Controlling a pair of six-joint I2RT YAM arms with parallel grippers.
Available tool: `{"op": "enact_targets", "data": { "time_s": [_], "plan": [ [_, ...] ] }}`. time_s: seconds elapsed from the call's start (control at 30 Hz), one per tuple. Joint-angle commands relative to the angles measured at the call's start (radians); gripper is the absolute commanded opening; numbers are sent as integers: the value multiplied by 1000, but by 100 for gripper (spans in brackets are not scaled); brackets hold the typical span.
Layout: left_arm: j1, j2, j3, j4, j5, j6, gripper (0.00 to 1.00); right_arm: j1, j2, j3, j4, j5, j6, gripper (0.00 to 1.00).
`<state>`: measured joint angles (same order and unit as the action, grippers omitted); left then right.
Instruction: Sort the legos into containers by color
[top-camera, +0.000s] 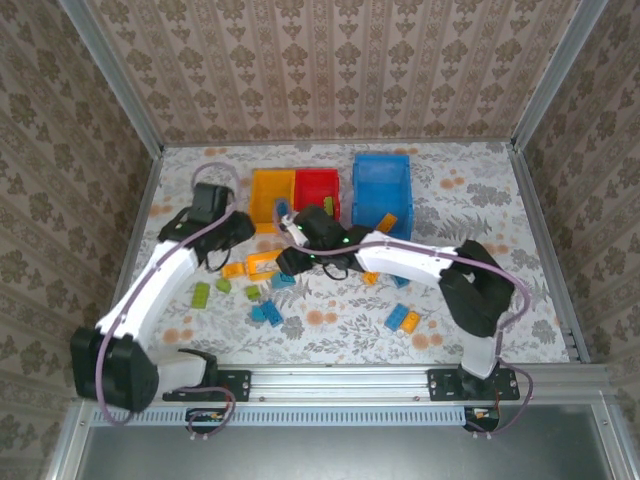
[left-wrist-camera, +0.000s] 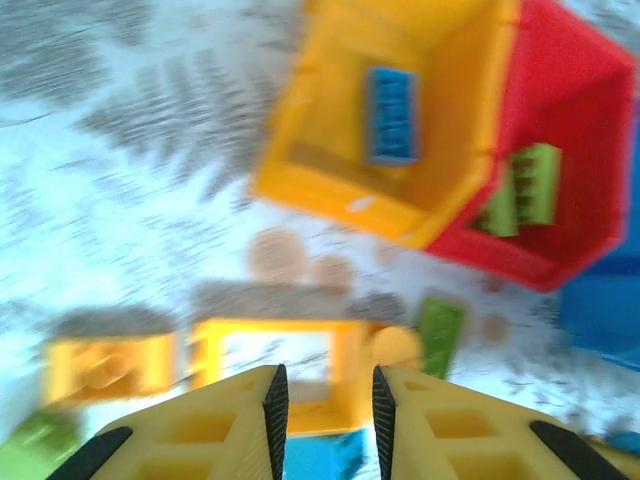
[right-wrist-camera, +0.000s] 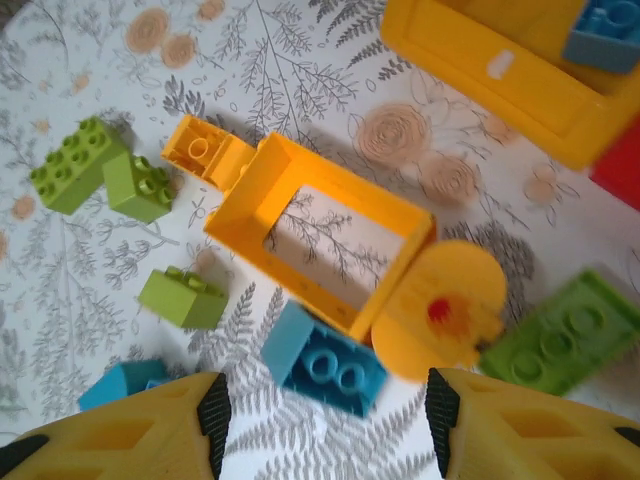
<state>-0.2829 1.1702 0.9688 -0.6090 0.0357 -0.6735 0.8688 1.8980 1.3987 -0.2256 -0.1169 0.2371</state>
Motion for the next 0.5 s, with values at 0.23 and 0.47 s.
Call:
{"op": "enact_targets", "data": {
  "time_s": [0.23, 0.47],
  "plan": [
    [57, -319, -130, -243, -31, 19, 33, 7, 307, 388, -234, 27, -263, 58],
    [60, -385, -102, -362, 4, 72, 35, 6, 443, 541, -306, 16, -365, 60]
  ]
}}
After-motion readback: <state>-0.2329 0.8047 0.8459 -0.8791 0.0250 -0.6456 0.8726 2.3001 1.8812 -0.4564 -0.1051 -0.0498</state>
